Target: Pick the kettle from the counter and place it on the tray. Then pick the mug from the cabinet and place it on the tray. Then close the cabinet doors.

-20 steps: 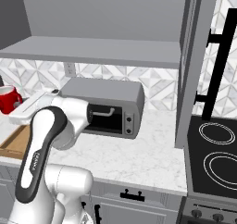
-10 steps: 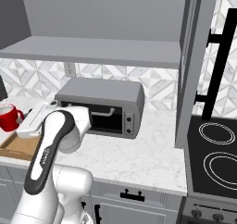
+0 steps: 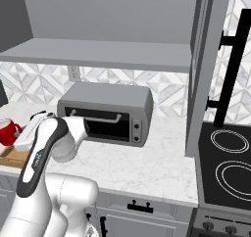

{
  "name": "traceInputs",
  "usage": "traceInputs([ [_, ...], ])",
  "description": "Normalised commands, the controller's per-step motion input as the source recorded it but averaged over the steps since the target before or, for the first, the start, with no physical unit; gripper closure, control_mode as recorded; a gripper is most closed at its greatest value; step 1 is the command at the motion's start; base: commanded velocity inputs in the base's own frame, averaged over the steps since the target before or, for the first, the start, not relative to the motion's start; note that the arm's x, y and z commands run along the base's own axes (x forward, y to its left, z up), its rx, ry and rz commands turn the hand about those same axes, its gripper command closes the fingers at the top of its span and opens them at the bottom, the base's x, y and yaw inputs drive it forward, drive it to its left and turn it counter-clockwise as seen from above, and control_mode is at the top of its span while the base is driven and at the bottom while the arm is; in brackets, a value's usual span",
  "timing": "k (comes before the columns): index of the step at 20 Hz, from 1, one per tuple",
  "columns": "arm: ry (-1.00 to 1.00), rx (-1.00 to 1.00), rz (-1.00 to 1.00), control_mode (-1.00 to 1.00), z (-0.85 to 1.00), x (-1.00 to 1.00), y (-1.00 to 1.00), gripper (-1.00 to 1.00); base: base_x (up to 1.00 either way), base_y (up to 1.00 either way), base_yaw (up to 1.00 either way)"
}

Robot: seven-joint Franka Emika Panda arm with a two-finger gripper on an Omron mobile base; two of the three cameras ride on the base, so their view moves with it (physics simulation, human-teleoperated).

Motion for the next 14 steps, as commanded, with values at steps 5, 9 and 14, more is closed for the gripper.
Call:
traceInputs([
  [5, 0.00, 0.00, -0.08, -1.00, -0.48, 0.08, 0.27, 1.00, 0.00, 0.00, 0.00],
  [9, -0.02, -0.01, -0.02, -1.00, -0.53, 0.01, 0.04, 1.00, 0.00, 0.00, 0.00],
  [14, -0.07, 0.00, 0.00, -1.00, -0.69, 0.07, 0.00, 1.00, 0.00, 0.00, 0.00],
])
